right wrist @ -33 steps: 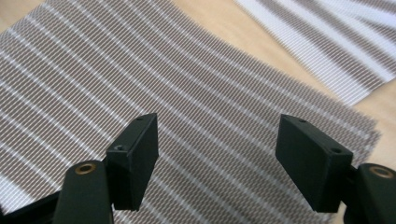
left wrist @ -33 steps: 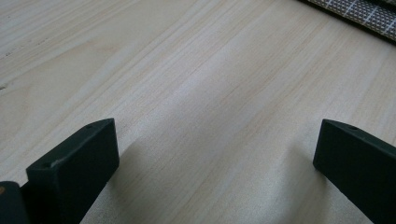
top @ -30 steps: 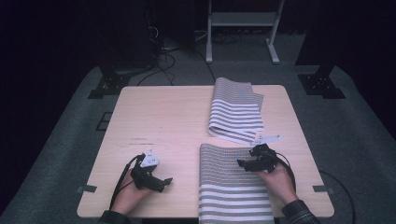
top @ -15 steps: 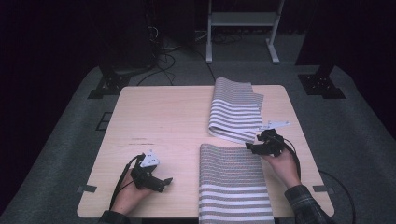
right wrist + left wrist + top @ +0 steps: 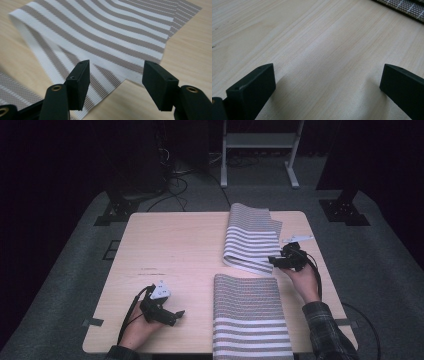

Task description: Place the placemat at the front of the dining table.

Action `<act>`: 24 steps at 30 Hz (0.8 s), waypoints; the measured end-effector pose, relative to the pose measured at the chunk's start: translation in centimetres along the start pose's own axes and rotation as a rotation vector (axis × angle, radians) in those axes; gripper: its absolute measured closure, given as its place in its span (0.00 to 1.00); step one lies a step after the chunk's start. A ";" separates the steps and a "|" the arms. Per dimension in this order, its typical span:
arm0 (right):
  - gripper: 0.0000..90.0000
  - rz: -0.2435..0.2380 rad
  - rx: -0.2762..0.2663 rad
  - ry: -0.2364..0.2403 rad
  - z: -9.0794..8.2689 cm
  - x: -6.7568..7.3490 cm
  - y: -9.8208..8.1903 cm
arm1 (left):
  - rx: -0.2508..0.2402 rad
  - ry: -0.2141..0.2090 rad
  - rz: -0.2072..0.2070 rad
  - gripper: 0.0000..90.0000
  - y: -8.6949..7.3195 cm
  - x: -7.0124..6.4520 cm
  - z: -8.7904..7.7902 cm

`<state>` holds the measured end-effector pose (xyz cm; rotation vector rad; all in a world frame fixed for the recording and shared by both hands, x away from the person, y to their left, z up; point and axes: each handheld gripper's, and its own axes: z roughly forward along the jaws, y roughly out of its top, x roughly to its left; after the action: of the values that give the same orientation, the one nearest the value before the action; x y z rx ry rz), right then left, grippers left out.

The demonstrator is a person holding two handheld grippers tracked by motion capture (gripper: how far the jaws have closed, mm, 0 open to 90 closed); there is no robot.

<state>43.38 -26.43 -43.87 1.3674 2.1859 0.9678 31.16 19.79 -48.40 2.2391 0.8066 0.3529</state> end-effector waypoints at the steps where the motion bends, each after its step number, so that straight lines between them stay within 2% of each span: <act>1: 0.42 -0.003 0.006 -0.013 0.3 -0.2 0.2 | 0.000 0.000 0.000 0.00 0.0 0.0 0.0; 6: 0.42 0.001 0.038 -0.062 1.6 -1.3 1.3 | -0.003 0.001 -0.001 0.00 0.0 0.0 0.0; 9: 0.42 0.023 0.053 -0.078 2.1 -2.1 1.7 | -0.003 0.001 -0.001 0.00 0.0 0.0 0.0; 13: 0.42 0.057 0.064 -0.067 2.7 -2.6 1.4 | -0.003 0.004 -0.003 0.00 0.0 0.0 0.0; 19: 0.41 0.062 0.124 -0.078 4.4 -2.6 0.3 | -0.003 0.007 -0.005 0.00 0.0 0.0 0.0; 21: 0.45 0.091 0.093 -0.074 4.4 -2.6 0.0 | -0.003 0.009 -0.006 0.00 0.0 0.0 0.0; 24: 0.56 0.084 0.086 -0.068 4.2 -2.4 -0.2 | -0.003 0.009 -0.007 0.00 0.0 0.0 0.0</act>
<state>47.01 -27.20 -46.97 1.5195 2.1577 0.8526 31.15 19.80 -48.43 2.2329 0.8176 0.3613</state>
